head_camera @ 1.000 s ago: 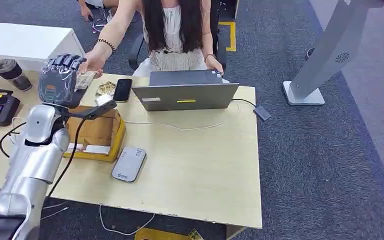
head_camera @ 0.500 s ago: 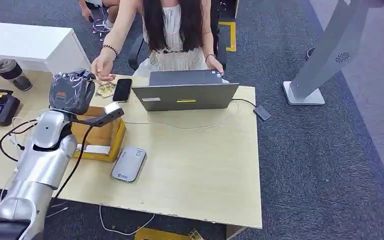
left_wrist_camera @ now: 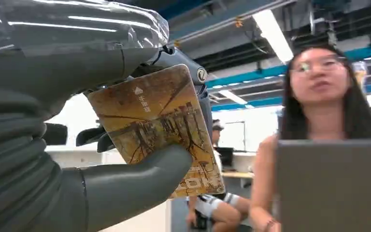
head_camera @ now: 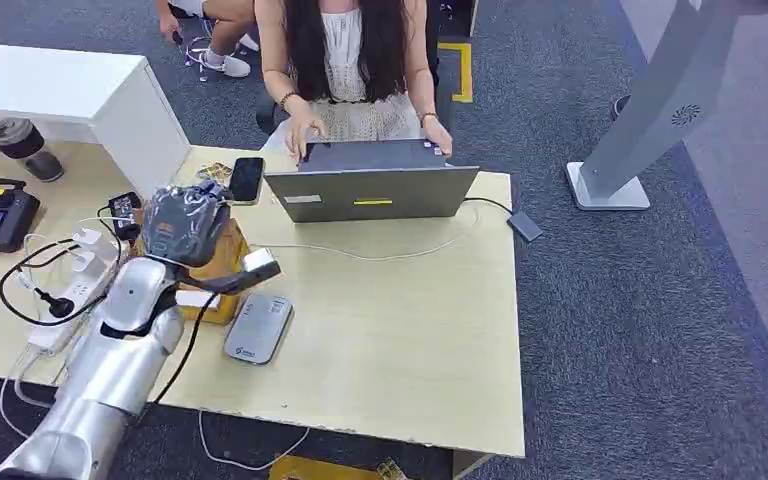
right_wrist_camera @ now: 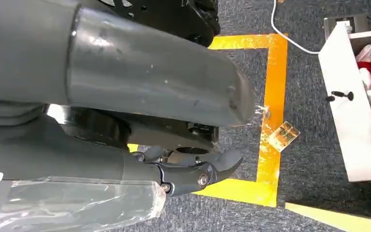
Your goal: Pass the card to the sensor for recognition and then transmit it.
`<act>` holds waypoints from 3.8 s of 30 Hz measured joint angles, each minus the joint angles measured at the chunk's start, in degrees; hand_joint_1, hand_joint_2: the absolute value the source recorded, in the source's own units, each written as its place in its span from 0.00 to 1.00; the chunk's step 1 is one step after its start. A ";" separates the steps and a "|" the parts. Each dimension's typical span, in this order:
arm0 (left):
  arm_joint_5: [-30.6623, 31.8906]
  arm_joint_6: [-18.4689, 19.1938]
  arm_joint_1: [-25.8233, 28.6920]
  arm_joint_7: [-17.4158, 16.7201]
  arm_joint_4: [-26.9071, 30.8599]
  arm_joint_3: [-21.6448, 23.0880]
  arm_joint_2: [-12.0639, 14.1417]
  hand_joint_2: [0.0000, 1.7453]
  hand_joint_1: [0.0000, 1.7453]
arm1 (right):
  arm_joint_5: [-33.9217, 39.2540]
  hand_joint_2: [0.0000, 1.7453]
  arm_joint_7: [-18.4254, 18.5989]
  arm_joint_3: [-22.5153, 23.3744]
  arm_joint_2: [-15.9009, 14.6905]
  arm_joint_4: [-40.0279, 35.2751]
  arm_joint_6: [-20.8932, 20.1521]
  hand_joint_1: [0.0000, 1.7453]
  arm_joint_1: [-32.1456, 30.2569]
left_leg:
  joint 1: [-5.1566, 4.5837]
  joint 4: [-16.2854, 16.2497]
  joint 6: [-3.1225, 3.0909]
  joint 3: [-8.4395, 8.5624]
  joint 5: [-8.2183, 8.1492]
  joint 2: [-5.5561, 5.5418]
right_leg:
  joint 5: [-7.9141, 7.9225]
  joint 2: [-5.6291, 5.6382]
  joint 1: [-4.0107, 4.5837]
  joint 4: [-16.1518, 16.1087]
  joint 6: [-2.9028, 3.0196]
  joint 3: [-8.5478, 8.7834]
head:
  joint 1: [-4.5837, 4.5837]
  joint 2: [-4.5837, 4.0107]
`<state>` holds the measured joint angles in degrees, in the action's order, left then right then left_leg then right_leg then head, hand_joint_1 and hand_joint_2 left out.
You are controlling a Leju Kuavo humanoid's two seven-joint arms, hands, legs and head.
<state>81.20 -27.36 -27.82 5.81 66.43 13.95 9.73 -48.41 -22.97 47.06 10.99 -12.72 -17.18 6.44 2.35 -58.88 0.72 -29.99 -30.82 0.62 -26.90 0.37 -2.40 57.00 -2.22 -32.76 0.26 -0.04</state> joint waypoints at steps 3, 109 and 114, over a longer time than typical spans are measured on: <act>-0.04 0.42 0.91 -0.17 0.98 0.28 -0.33 1.00 1.00 | 0.04 0.00 -0.07 0.00 0.02 0.00 0.02 0.00 -0.06 | 0.00 0.00 0.00 -0.01 -0.01 0.01 | 0.00 0.00 0.00 0.00 0.00 -0.02 | 0.00 0.00; -1.37 22.47 -16.56 -14.62 -2.70 3.45 -3.28 1.00 0.00 | -1.07 0.00 0.94 0.17 0.09 -0.26 0.02 0.00 -0.45 | 0.02 0.00 0.01 -0.12 0.02 -0.11 | 0.00 -0.08 0.01 0.03 0.00 -0.05 | -0.04 0.00; -2.14 19.49 -10.87 -13.38 2.91 3.45 -3.28 1.00 0.00 | -0.02 0.00 0.46 0.17 0.09 -0.24 0.02 0.00 -0.53 | 0.02 0.00 0.01 -0.12 0.01 -0.10 | 0.00 -0.07 0.01 0.02 0.00 -0.06 | -0.02 0.00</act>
<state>79.06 -7.87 -38.69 -7.56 69.34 17.40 6.45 -48.43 -22.51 47.23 11.08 -12.96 -17.16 5.91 2.38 -58.87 0.73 -30.12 -30.80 0.52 -26.91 0.30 -2.39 57.02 -2.22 -32.81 0.24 -0.04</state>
